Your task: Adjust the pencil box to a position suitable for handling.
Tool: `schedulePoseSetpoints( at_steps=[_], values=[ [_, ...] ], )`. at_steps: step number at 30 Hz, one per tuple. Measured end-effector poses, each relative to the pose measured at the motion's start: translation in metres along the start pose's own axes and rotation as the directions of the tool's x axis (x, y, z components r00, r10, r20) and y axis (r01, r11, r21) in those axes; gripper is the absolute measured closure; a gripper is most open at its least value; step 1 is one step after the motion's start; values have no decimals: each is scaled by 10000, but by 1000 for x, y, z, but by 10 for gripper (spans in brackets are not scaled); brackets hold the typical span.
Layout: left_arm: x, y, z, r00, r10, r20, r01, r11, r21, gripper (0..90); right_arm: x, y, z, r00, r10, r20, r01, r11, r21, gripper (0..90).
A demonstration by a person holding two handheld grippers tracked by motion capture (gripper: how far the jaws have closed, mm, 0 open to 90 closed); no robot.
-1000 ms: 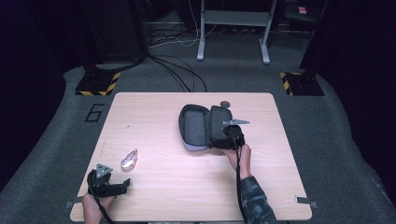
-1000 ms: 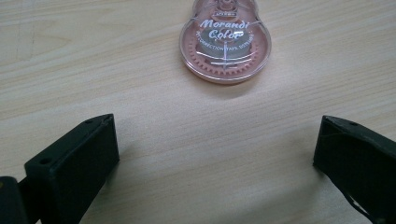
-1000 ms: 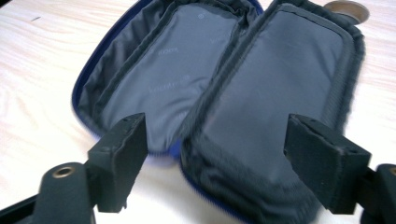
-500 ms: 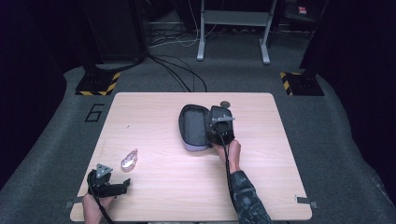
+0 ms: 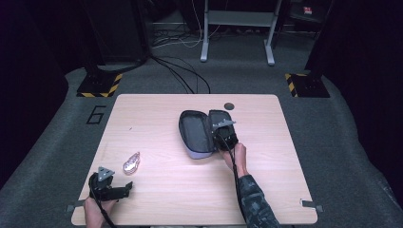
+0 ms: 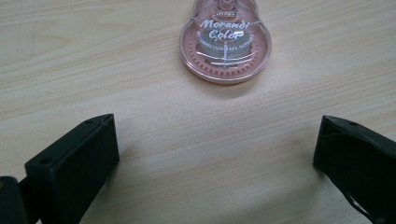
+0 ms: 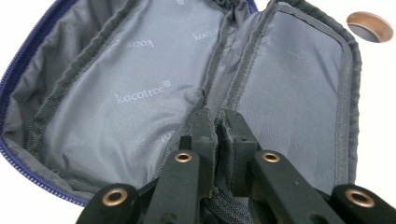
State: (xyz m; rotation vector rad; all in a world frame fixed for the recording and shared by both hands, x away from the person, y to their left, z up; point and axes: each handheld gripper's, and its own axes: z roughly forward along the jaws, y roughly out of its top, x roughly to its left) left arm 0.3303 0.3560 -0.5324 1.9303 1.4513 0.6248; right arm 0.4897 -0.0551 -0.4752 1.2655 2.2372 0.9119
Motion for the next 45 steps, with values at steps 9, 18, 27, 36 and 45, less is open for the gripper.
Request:
schedulePoseSetpoints(
  at_steps=[9,18,27,36,45],
  values=[
    [0,0,0,10000,0,-32,0,10000,21,0,-7,-14,-15,9864,-1585,-439,1591,9872,116,848],
    [0,0,0,10000,-16,-34,17,10000,30,0,-29,-19,-21,9932,-1117,-338,1124,9935,181,771],
    [0,0,0,10000,-14,-58,14,10000,32,0,-19,-26,-32,9983,521,248,-523,9986,61,339],
    [0,0,0,10000,-18,-56,18,10000,28,0,3,-42,-27,9871,710,1435,-803,9949,602,148],
    [0,0,0,10000,-18,-59,19,10000,26,0,-15,-61,-41,9746,1190,1896,-1342,9885,691,144]
  ],
)
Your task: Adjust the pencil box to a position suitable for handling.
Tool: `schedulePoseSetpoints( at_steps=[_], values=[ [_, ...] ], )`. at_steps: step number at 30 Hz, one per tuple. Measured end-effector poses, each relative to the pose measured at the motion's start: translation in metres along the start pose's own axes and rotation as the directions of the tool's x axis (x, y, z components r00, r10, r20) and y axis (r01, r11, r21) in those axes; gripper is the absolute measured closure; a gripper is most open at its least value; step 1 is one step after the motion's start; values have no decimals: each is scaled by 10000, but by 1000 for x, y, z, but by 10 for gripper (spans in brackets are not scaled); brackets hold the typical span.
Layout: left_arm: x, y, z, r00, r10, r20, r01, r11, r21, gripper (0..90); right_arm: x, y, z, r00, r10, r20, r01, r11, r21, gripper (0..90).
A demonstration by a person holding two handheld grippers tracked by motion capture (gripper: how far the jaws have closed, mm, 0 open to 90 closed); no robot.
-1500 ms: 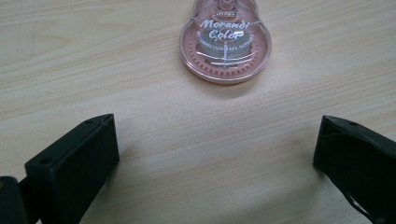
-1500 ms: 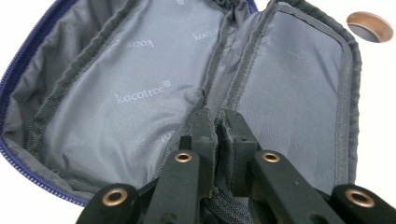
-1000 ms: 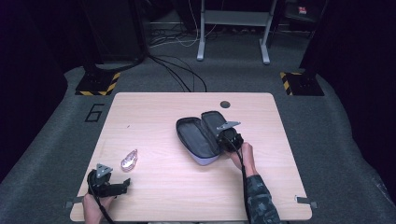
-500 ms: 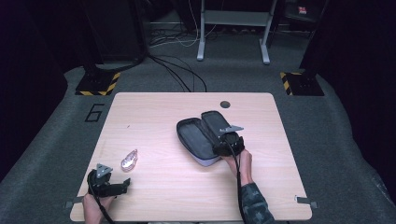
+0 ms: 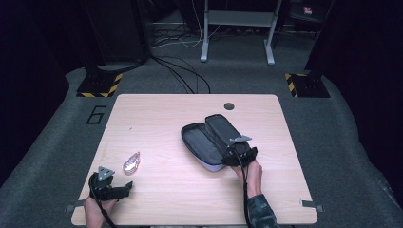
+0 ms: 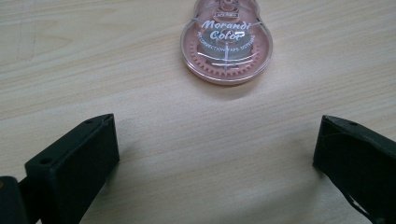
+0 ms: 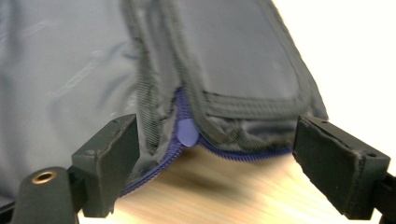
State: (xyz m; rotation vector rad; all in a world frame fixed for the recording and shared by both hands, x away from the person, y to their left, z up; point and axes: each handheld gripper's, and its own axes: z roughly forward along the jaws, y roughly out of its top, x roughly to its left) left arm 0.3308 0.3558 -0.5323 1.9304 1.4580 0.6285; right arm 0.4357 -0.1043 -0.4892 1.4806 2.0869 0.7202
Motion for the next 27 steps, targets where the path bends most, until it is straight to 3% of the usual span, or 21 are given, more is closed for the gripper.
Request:
schedulePoseSetpoints(
  at_steps=[1,3,9,11,15,21,24,27],
  values=[
    [0,0,-1,10000,13,27,-13,10000,85,0,-9,-4,0,9993,315,208,-316,9995,62,144],
    [0,0,0,10000,-1,0,1,10000,52,0,-19,-8,1,9976,672,179,-675,9976,154,170],
    [-1,0,1,10000,-47,-44,47,10000,-57,0,-32,-12,3,9915,1289,-197,-1290,9916,-44,362],
    [-1,0,1,10000,-56,-59,55,10000,-64,0,-34,-12,4,9905,1349,-261,-1353,9907,-134,443],
    [-1,0,1,10000,-57,-20,57,10000,-18,0,-35,-10,6,9914,1280,-263,-1289,9911,-330,519],
    [-1,0,1,10000,-67,-52,67,10000,-71,0,-40,-2,10,9909,1184,-637,-1218,9911,-537,646],
    [-1,0,1,10000,-65,-49,65,10000,-61,0,-39,1,13,9943,913,-559,-946,9937,-608,676],
    [-1,0,1,10000,-61,-23,61,10000,-30,0,-42,6,17,9926,877,-839,-923,9943,-530,710]
  ],
)
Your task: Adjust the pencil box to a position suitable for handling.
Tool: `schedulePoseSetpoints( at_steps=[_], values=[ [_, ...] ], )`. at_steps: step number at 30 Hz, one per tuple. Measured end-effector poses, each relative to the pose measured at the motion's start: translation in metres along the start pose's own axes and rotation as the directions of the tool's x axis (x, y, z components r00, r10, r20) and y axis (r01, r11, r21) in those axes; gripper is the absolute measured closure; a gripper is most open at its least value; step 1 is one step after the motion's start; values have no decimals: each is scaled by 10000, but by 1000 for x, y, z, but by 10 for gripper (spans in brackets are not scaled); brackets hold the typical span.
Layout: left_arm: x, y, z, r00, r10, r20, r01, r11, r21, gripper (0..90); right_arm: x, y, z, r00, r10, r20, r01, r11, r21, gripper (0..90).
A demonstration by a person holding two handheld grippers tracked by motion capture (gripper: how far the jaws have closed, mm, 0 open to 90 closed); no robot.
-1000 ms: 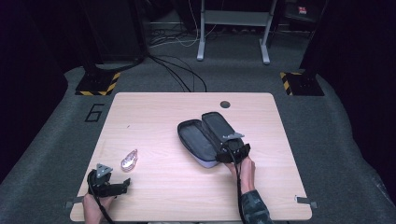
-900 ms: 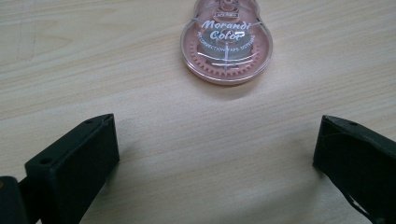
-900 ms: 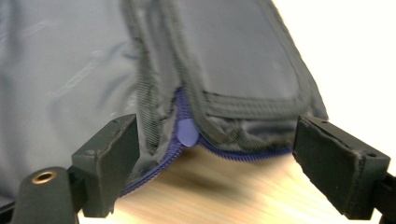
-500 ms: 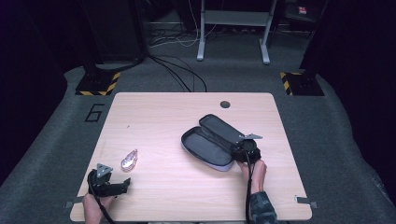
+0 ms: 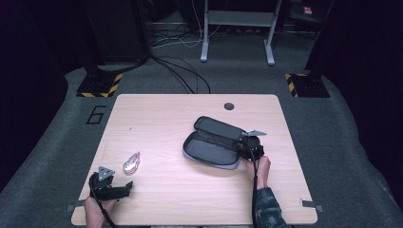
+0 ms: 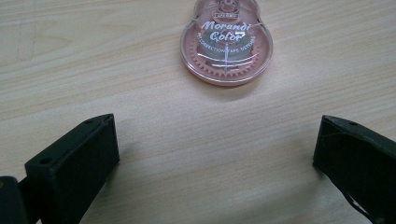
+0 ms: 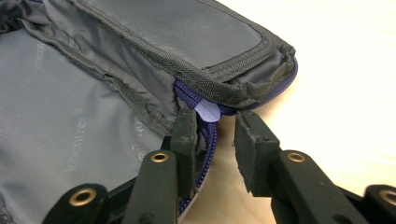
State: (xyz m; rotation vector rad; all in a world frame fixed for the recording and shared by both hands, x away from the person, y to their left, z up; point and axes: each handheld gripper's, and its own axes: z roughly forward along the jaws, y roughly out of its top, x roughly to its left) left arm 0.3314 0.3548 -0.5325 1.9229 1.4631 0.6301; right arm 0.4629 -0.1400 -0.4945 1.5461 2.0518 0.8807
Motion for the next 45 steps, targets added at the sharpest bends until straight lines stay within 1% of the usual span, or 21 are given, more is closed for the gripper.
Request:
schedulePoseSetpoints(
  at_steps=[6,7,8,9,10,15,22,23,25,27,28,29,30,33,37,38,40,41,42,44,45],
  values=[
    [0,0,0,10000,-6,-27,6,10000,-33,0,3,7,7,9991,-294,-298,295,9996,29,716],
    [0,0,0,10000,9,-4,-9,10000,-4,0,4,9,9,9966,-513,-649,508,9987,-89,717],
    [0,0,0,10000,1,-35,-1,10000,-49,0,5,11,11,9957,-533,-760,532,9986,-40,717],
    [0,0,0,10000,2,-32,-2,10000,-39,0,5,12,13,9938,-733,-842,729,9973,-85,717],
    [0,0,0,10000,0,-26,0,10000,-70,1,6,13,14,9924,-808,-929,800,9967,-124,717],
    [0,0,0,10000,5,-26,-5,10000,-52,1,8,17,20,9873,-936,-1284,924,9956,-157,718],
    [0,0,0,10000,11,-16,-11,10000,-46,1,6,24,27,9801,-1189,-1588,1180,9929,-150,718],
    [0,0,0,10000,12,-16,-12,10000,-49,1,5,26,28,9772,-1326,-1658,1314,9912,-183,718],
    [0,0,0,10000,22,-19,-22,10000,-51,1,6,27,29,9785,-1238,-1648,1236,9923,-115,722],
    [0,0,0,10000,48,21,-48,10000,3,1,5,30,33,9769,-1335,-1668,1334,9910,-118,722],
    [0,0,0,10000,33,-5,-33,10000,-48,1,5,31,34,9762,-1287,-1744,1292,9916,-85,726],
    [0,0,0,10000,30,-1,-30,10000,-41,1,6,32,35,9762,-1240,-1778,1244,9922,-89,768],
    [0,0,0,10000,43,31,-43,10000,6,1,6,33,36,9739,-1268,-1880,1260,9919,-163,768],
    [0,0,0,10000,44,32,-44,10000,7,1,9,34,38,9755,-1344,-1740,1347,9908,-105,754],
    [0,0,0,10000,37,39,-37,10000,15,1,8,35,38,9763,-1221,-1786,1223,9924,-103,751],
    [0,0,0,10000,33,34,-33,10000,-5,1,8,35,39,9754,-1252,-1817,1253,9921,-110,723],
    [0,0,0,10000,21,9,-21,10000,-39,1,9,35,38,9773,-1154,-1777,1166,9932,-37,645],
    [0,0,0,10000,21,9,-21,10000,-39,1,9,35,38,9773,-1154,-1777,1166,9932,-37,645],
    [0,0,0,9999,74,67,-74,10000,18,1,9,36,33,9767,-1036,-1880,1081,9940,138,450],
    [0,0,0,9999,81,84,-81,10000,21,1,7,36,26,9759,-983,-1947,998,9950,-21,356],
    [0,0,0,9999,83,83,-83,10000,21,1,6,36,22,9759,-864,-2002,854,9963,-133,309]
  ],
)
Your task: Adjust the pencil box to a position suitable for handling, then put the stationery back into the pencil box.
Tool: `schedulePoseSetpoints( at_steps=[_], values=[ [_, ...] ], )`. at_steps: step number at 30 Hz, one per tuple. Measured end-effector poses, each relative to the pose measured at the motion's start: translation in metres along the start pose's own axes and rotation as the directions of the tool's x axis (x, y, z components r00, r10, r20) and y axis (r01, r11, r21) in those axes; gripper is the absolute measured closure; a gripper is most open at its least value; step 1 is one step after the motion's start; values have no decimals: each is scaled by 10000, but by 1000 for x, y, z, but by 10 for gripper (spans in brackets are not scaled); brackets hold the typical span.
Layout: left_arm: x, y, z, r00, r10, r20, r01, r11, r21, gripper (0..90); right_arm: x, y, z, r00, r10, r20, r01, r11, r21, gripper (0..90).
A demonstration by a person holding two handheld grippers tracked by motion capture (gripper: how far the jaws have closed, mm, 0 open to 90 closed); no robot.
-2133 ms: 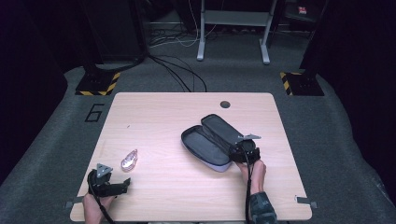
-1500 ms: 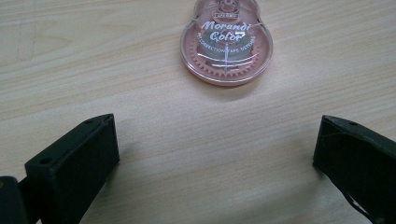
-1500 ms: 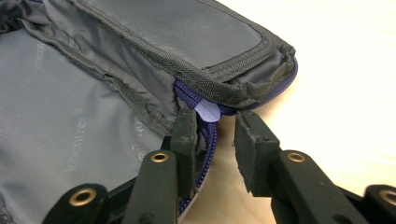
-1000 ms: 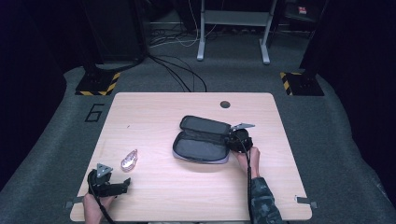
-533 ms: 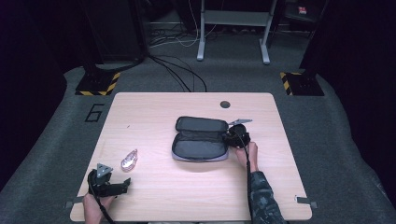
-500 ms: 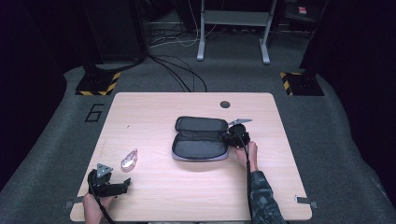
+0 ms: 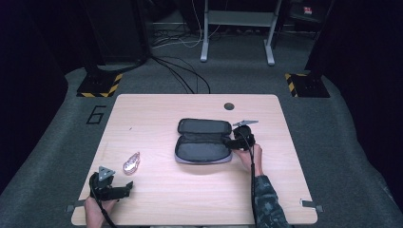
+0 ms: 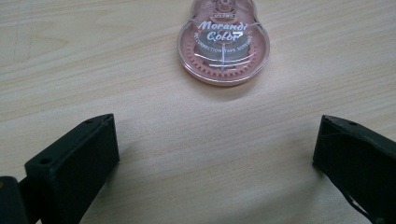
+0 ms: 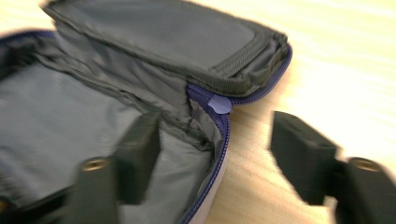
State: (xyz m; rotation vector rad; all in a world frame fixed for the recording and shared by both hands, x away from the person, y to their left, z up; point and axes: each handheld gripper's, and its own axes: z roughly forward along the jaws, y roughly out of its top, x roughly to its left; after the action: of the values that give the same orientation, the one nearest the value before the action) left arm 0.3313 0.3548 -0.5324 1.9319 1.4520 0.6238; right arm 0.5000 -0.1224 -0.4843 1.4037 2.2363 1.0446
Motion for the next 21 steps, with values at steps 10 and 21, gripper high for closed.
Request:
schedulePoseSetpoints(
  at_steps=[10,21],
  values=[
    [0,0,0,10000,-2,-2,2,10000,-2,1,-2,-22,-51,9994,-237,253,252,9980,-575,126],
    [0,0,0,10000,-22,-11,22,10000,-8,0,-22,-82,-94,9938,185,1095,-102,9970,-762,0]
  ],
)
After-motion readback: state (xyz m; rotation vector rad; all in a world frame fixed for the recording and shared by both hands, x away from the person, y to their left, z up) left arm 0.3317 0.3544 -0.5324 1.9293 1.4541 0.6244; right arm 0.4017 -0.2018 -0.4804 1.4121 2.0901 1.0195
